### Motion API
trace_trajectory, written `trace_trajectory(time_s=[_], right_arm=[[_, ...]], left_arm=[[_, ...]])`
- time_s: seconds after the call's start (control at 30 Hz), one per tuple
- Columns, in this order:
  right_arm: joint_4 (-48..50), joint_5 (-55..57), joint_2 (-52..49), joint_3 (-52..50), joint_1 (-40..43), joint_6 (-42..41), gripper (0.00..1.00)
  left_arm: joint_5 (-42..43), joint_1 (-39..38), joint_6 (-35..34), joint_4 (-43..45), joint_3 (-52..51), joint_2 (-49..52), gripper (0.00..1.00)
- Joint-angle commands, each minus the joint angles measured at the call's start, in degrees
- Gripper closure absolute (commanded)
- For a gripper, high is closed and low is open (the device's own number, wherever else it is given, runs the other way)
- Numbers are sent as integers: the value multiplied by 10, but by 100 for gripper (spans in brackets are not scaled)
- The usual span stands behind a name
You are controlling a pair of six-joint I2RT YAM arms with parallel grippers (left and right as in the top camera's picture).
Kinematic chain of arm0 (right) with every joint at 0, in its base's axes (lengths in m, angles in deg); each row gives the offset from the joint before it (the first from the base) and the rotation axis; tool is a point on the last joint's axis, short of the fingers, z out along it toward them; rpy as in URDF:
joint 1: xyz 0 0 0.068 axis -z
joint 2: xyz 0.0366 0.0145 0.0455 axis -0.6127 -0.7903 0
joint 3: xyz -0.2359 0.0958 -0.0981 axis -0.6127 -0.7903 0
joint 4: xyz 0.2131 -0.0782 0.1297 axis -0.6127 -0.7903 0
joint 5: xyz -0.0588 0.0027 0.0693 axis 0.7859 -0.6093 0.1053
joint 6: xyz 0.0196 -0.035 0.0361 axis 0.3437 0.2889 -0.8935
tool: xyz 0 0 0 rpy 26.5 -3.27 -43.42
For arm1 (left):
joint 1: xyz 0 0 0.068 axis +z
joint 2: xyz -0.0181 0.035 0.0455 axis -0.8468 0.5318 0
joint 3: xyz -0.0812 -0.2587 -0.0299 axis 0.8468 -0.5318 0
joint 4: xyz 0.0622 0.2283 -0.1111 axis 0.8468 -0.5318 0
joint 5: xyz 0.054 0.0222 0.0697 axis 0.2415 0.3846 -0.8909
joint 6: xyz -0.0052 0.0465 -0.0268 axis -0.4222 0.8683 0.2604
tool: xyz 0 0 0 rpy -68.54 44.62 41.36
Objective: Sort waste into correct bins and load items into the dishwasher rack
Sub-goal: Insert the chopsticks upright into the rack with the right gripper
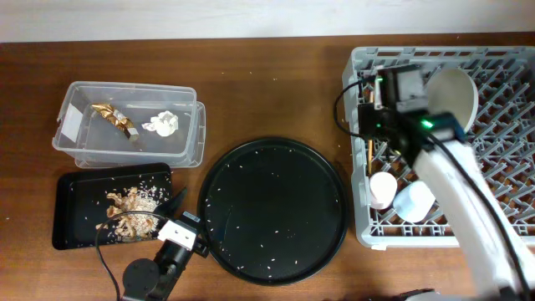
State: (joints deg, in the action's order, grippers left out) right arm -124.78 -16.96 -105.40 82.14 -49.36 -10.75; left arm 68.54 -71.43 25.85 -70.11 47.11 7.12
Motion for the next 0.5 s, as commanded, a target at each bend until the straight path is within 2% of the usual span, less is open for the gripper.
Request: trace_trajectory(time_s=[0.0, 0.07, 0.1, 0.13, 0.17, 0.27, 0.4, 0.47], right_arm=[[-45, -97, 136, 38, -48, -4, 39], [-74, -100, 189, 38, -83, -5, 35], [-90, -100, 216, 38, -105, -10, 30], [-103, -100, 237, 38, -123, -18, 21], [-116, -99, 262, 38, -146, -20, 2], [-130, -81, 303, 38, -166, -20, 2], [-180, -214, 319, 38, -166, -42, 2], [-208, -241, 317, 38, -166, -42, 2]], left_arm=[[2, -3, 9, -3, -2, -2, 1], [2, -3, 9, -3, -2, -2, 1], [2, -3, 9, -3, -2, -2, 1], [2, -3, 9, -3, -2, -2, 1], [2, -3, 9, -3, -2, -2, 1], [2, -3, 9, -3, -2, -2, 1], [2, -3, 9, -3, -2, -2, 1], [2, -3, 9, -3, -2, -2, 1]])
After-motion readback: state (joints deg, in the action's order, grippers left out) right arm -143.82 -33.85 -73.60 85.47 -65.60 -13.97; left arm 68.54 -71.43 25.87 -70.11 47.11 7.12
